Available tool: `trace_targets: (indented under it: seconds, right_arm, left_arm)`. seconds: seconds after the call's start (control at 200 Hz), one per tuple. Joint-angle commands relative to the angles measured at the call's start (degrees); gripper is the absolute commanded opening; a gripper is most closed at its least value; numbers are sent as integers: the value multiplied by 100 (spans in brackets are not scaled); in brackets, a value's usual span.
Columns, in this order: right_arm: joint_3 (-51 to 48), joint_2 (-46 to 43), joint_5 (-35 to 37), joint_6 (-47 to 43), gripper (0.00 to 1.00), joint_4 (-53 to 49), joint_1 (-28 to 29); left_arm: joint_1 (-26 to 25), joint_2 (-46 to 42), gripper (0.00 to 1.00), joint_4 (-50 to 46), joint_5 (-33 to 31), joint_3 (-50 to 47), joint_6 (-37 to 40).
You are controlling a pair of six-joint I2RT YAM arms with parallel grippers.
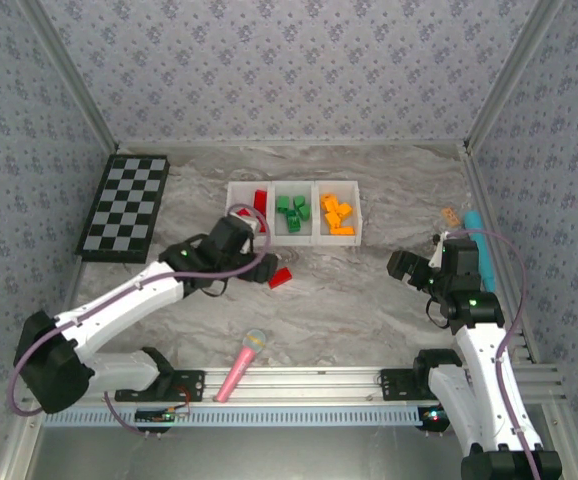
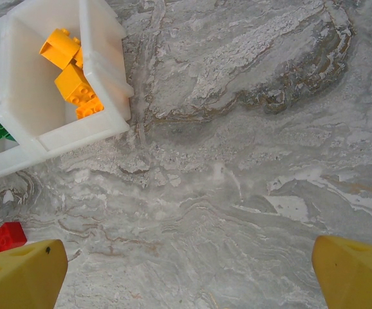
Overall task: Sort the legos into containers by color
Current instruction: Pick up the lego from the center of the table.
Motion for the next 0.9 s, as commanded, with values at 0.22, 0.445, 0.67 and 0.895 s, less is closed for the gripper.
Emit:
trace_targets:
  seconds: [0.22, 0.445, 0.67, 0.895]
  right_arm:
    - [-61, -60, 12, 40, 100, 30, -42]
    - [-74, -61, -10, 32, 99, 49, -51]
    - [-83, -51, -40, 39, 100, 67, -60]
    - [-83, -34, -37, 39, 100, 67, -68]
  left_arm:
    - [-1023, 2560, 100, -1270, -848, 1625, 496]
    - [-1097, 3512, 99, -1650, -849, 2452, 669]
    - [-838, 3689, 93, -1573, -369, 2392, 855]
    - [-469, 3800, 92, -1661, 142, 2446, 1469]
